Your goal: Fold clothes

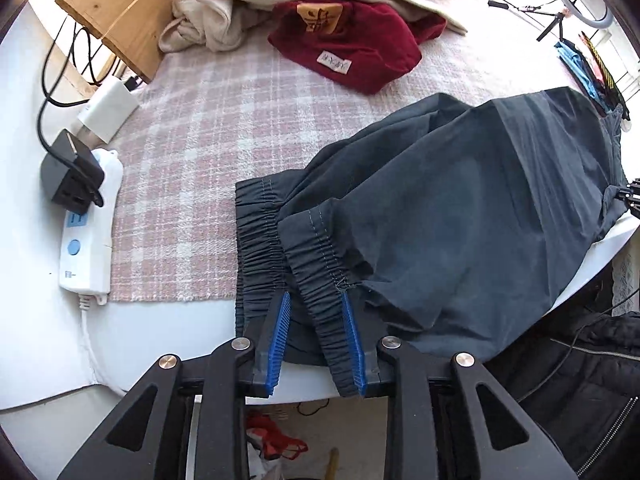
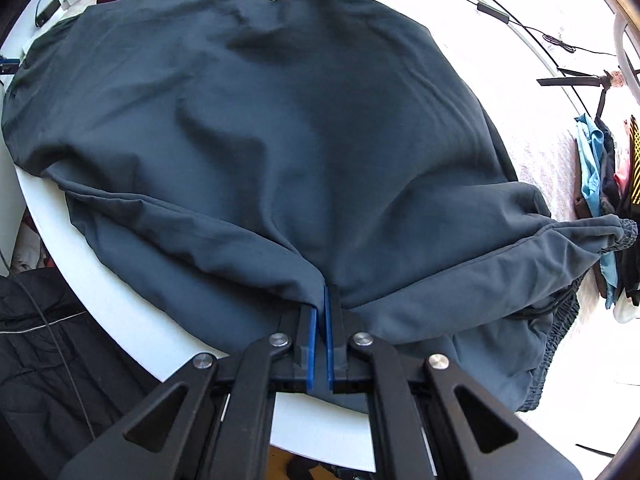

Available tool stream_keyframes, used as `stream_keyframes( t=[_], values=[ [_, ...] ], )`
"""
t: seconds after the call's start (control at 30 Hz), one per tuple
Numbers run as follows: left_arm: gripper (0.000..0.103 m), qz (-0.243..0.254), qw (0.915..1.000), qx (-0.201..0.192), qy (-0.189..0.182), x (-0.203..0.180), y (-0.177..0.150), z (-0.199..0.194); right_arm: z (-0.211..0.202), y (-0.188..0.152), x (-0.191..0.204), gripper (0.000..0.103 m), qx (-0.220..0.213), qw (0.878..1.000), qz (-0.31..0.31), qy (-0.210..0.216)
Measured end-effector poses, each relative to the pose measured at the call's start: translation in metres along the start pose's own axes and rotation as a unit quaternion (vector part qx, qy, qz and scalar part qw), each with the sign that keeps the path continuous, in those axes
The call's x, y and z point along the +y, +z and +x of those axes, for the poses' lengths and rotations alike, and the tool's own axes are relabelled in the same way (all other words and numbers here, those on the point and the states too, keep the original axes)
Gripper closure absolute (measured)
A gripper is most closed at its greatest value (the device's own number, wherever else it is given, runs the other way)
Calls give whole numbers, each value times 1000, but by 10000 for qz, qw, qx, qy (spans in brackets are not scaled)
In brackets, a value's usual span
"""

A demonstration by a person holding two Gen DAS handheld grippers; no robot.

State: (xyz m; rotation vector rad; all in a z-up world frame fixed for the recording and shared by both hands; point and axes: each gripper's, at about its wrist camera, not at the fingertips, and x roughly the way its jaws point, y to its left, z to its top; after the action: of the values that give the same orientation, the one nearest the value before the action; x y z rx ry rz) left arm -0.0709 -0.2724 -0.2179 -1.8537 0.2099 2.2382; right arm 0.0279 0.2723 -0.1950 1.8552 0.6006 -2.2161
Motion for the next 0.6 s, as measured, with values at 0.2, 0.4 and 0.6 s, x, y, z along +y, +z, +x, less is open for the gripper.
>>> stream_keyframes(
  t=[0.2, 0.4, 0.6],
  values=[
    [97, 53, 9999, -32, 137, -14, 5, 6, -6, 1, 0, 99, -32, 10000, 54, 18],
    [93, -180, 9995, -259, -54, -11, 4, -11, -12, 2, 2, 99, -30, 9999, 56, 86],
    [66, -61, 9998, 21, 209, -2, 16, 1, -21, 0, 6, 99, -23, 9999, 58, 107]
  ],
)
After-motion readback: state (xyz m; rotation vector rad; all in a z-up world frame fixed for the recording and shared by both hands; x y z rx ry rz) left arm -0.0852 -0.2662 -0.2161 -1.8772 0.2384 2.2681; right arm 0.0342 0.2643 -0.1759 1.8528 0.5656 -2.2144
